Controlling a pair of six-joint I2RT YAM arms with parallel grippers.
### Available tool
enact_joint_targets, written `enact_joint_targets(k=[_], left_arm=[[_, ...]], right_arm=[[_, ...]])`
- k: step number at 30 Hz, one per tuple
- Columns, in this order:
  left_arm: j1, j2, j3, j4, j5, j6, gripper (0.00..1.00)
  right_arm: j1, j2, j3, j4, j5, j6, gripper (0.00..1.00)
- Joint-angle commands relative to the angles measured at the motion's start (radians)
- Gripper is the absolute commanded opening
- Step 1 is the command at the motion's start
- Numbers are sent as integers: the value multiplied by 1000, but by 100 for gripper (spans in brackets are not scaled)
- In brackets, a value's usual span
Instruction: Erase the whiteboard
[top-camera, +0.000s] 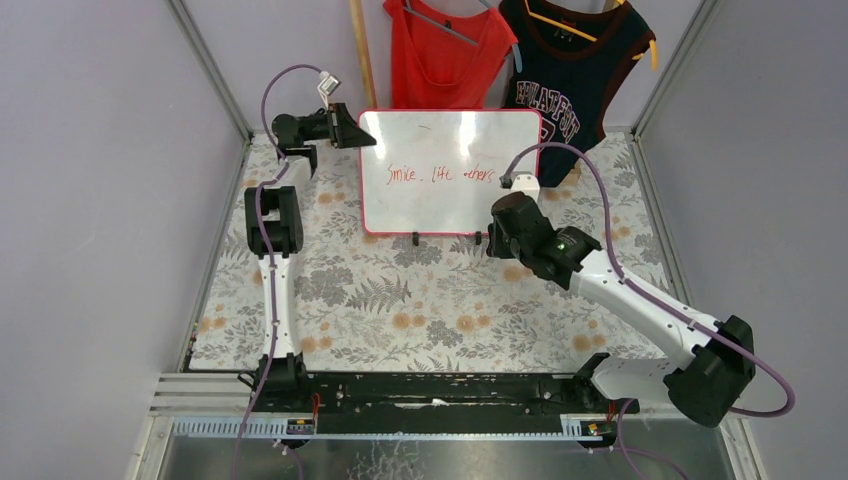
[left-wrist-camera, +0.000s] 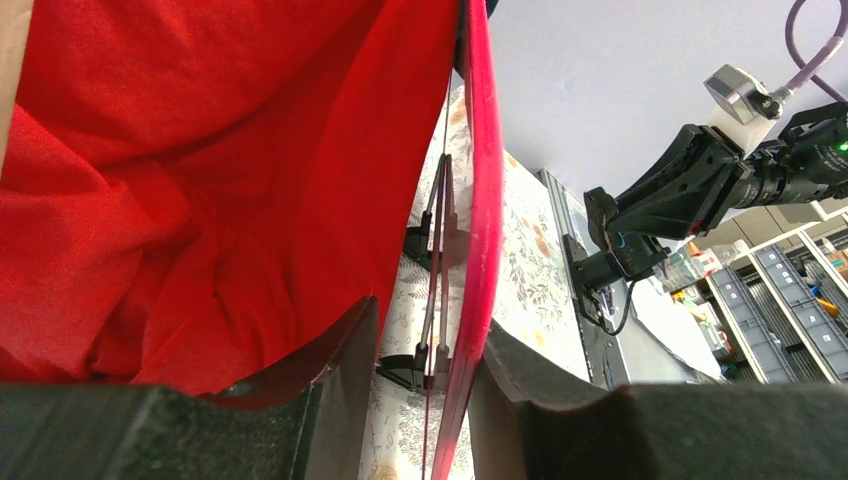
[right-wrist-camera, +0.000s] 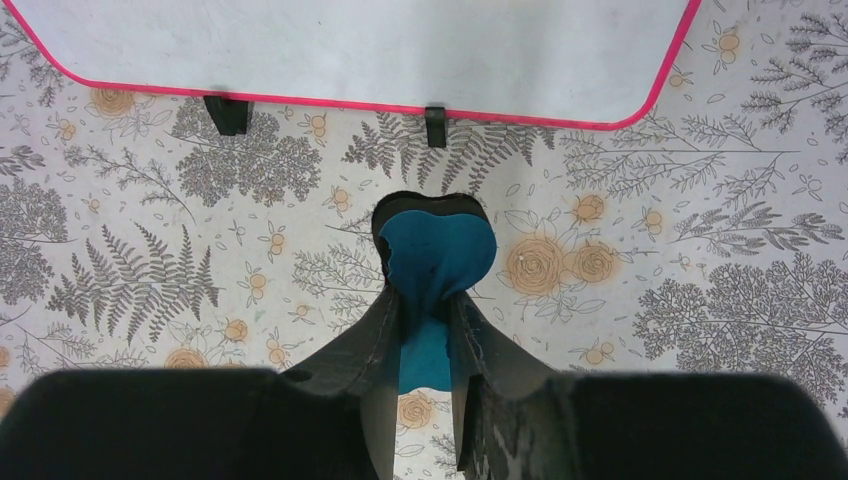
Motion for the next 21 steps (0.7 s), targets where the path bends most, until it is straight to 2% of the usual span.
enact_joint_targets(k=[1, 6, 13, 21], left_arm=[[-15, -30, 53, -48, -17, 47, 34], [-17, -30, 53, -51, -16, 49, 20], [-18, -24, 46, -12, 7, 20, 9], [-18, -11, 49, 107, 35, -96, 1]], right_arm=[[8, 19, 69, 9, 38, -17, 0], [9, 34, 92, 8, 59, -19, 0], [8, 54, 141, -10, 119, -19, 0], [-2, 195, 239, 34, 208, -113, 0]])
